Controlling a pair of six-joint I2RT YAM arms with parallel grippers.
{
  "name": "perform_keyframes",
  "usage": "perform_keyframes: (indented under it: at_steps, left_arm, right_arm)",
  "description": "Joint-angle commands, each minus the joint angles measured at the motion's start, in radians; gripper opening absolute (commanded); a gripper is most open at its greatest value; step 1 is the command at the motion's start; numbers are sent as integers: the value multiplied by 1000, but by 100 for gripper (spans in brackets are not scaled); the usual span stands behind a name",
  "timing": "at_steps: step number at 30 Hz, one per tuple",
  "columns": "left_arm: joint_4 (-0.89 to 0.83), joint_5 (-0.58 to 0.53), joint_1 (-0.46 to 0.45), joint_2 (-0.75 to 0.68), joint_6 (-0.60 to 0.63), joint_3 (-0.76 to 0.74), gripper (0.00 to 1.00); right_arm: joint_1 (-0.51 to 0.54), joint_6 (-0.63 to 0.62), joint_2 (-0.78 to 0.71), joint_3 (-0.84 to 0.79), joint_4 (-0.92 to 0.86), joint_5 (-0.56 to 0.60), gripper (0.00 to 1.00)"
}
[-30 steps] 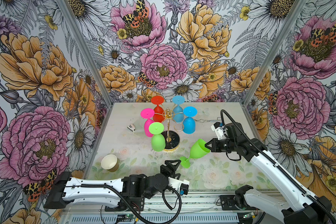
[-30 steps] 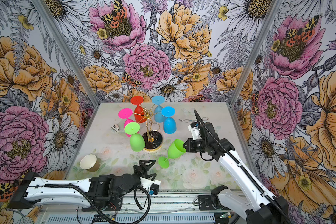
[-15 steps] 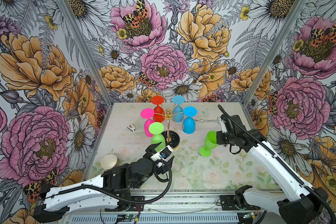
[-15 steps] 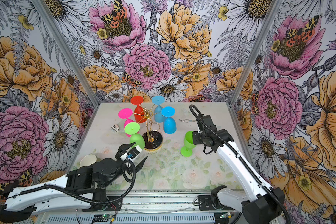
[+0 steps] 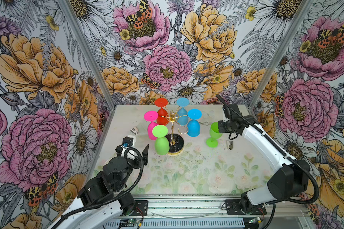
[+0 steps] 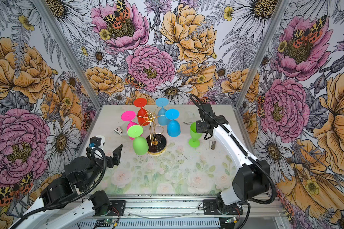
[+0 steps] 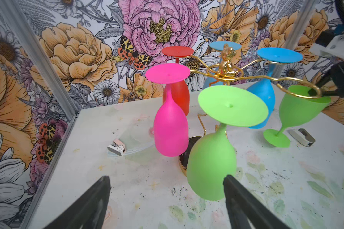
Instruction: Take the wine glass off the wine glass rack
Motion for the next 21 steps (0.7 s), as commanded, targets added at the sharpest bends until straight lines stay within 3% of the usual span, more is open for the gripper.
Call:
perform_keyframes:
  at_steps: [1,6,11,21]
  left_arm:
    - [-24,89,91,48,-49,12,91]
    - [-7,223,293,112,-86,13,91]
    - [69,349,471,85,-104,-31,91]
    - [97,456,624,131,-122,-45,92]
  right_arm:
    - [-8,-23,70,76,62,-8,0]
    - [-15,-32,188,173,81,-47,0]
    - [-16,-31,264,244,90,-89,0]
    - [-4,-20,349,316,100,-130,0]
